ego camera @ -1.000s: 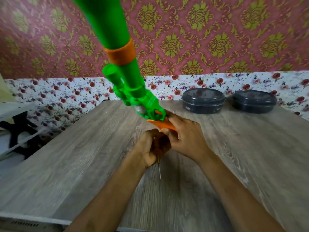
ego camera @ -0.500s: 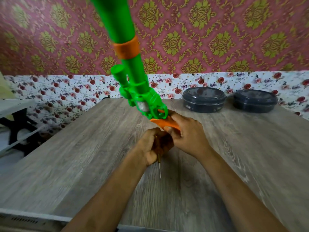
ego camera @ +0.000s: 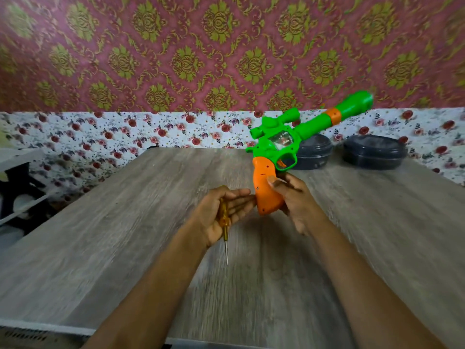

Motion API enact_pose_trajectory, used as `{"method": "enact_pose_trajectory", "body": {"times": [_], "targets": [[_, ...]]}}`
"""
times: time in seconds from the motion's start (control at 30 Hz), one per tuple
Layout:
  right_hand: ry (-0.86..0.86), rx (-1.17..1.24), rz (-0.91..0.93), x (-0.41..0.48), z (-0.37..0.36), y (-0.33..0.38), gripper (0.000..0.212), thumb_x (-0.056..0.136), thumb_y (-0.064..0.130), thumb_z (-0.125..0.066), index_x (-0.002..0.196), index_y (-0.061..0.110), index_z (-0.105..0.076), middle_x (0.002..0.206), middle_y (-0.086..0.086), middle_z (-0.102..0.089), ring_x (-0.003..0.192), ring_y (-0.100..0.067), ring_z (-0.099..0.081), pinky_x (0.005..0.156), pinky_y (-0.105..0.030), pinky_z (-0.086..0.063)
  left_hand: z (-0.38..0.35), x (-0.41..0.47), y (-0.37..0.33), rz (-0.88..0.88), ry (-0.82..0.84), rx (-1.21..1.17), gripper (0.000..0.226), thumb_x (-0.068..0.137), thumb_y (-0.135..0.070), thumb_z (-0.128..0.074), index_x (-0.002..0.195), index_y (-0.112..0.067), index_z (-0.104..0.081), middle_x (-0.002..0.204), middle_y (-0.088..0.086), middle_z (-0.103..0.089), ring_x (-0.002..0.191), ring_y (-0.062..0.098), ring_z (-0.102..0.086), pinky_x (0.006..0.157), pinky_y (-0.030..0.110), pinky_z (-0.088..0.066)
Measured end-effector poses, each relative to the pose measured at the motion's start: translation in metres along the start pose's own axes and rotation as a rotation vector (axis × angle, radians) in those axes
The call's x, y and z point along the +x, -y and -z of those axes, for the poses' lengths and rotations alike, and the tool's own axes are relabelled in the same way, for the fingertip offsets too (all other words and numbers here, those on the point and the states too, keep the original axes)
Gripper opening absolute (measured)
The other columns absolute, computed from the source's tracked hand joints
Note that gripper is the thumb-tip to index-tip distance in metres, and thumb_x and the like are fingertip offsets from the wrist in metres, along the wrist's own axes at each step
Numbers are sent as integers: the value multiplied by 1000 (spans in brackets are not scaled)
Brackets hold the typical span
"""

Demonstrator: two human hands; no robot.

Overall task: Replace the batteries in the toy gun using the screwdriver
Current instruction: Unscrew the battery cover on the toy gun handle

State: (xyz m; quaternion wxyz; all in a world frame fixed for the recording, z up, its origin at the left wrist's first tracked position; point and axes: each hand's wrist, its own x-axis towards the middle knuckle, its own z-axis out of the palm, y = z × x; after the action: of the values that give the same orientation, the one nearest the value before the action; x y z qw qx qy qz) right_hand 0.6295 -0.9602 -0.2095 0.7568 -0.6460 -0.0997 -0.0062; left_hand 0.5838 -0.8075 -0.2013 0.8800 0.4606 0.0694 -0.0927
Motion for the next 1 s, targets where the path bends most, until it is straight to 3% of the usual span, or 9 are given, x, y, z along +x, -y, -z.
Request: {"method": "enact_pose_trajectory", "body": {"times": [0.1, 0.2, 0.33, 0.4, 0.47, 0.57, 0.73, 0.9, 1.0], "targets": [[29, 160, -110, 1, 3, -1, 29, 92, 9, -50, 121, 10, -51, 91, 0, -62, 71, -7, -62, 53, -21, -54, -1, -3, -3, -44, 20, -17, 29, 92, -5, -35, 91, 5, -62, 79, 17, -72, 72, 22, -71, 69, 28, -58], [63, 234, -154, 2, 4, 0, 31, 92, 8, -49, 123, 7, -50, 92, -4, -62, 80, -13, -59, 56, -26, -55, -6, -7, -6, -185, -25, 65, 25, 98, -16, -36, 96, -4, -57, 75, 12, -72, 66, 20, -70, 62, 27, -57], [88, 128, -168, 6, 1, -11, 35, 91, 10, -51, 126, 5, -48, 103, -7, -62, 91, -21, -59, 78, -42, -53, -11, -17, -4, -813, -278, 656, 18, 99, -24, -39, 92, -8, -46, 70, 3, -56, 60, 6, -53, 58, 20, -45], [123, 94, -180, 5, -4, -14, 45, 87, 14, -58, 130, 7, -46, 102, -5, -62, 89, -20, -59, 77, -43, -49, -13, -21, -1, -1055, -253, 855, 20, 94, -27, -39, 89, -8, -44, 64, -2, -49, 55, 1, -50, 52, 9, -37], [153, 122, -179, 4, -8, -15, 59, 74, 15, -64, 129, 9, -45, 103, -6, -61, 86, -17, -59, 70, -34, -52, -13, -22, -2, -1180, -257, 925, 20, 92, -34, -44, 89, -14, -46, 60, -8, -49, 53, 2, -53, 50, 8, -36], [154, 136, -160, 4, -8, -17, 59, 79, 9, -62, 133, 8, -40, 126, -16, -56, 96, -20, -58, 79, -34, -50, -12, -24, -5, -1275, -298, 952, 20, 89, -40, -52, 101, -23, -50, 71, -17, -58, 64, 0, -61, 58, 12, -46], [172, 123, -152, 6, -3, -21, 48, 92, 5, -48, 138, 10, -36, 136, -15, -49, 109, -23, -53, 84, -38, -48, -10, -22, -7, -1356, -380, 1048, 38, 92, -23, -58, 124, -6, -47, 82, -27, -55, 73, -17, -57, 66, 1, -42], [146, 180, -160, 8, -3, -22, 45, 92, 3, -47, 136, 11, -39, 127, -12, -54, 96, -18, -58, 80, -38, -49, -7, -19, -6, -1331, -391, 1165, 27, 93, -19, -54, 115, -4, -49, 74, -12, -56, 63, 3, -55, 59, 9, -41], [144, 198, -154, 9, -3, -23, 43, 92, 4, -47, 134, 9, -41, 110, -4, -60, 90, -12, -59, 78, -34, -49, -6, -18, -5, -1305, -370, 1171, 22, 94, -18, -53, 110, -4, -49, 76, -6, -60, 63, 0, -56, 56, 5, -39]]}}
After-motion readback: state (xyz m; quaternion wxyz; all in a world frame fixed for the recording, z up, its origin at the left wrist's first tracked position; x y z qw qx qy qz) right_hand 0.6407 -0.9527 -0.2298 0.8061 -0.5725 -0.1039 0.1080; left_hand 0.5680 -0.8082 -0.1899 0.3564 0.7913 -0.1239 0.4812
